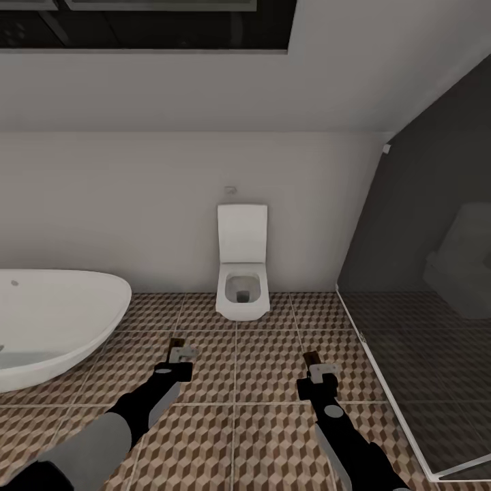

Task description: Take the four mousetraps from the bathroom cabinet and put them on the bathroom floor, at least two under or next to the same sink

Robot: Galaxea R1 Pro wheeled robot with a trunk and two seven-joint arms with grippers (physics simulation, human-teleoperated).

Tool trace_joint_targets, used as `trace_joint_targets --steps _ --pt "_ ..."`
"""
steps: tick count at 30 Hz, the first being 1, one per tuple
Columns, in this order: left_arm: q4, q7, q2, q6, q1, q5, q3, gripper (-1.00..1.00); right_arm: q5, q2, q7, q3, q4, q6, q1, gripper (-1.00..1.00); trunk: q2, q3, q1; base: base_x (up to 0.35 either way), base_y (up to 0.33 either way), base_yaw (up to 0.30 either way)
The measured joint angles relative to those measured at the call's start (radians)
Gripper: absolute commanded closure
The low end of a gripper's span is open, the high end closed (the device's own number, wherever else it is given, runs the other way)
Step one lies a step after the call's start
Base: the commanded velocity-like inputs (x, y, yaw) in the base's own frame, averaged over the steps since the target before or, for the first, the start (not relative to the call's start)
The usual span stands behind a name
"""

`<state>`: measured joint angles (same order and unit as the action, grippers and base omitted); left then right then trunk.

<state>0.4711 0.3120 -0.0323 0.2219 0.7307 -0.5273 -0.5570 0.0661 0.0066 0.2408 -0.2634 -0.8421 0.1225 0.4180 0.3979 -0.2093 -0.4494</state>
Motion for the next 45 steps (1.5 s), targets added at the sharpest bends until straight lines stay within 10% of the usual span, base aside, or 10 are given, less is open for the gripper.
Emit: trace_joint_targets --steps 12,45 --pt "-0.005 -0.004 0.003 0.004 0.0 -0.001 -0.008 1.0 0.002 0.002 -0.002 -0.007 -0.077 0.001 0.0 1.0 0.0 -0.002 0.0 0.0 0.0 0.0" --pt "-0.006 -0.009 0.005 0.001 0.0 -0.001 -0.013 1.0 0.003 0.003 -0.004 -0.008 -0.081 0.0 0.0 1.0 0.231 -0.157 -0.127 0.0 0.0 0.0"
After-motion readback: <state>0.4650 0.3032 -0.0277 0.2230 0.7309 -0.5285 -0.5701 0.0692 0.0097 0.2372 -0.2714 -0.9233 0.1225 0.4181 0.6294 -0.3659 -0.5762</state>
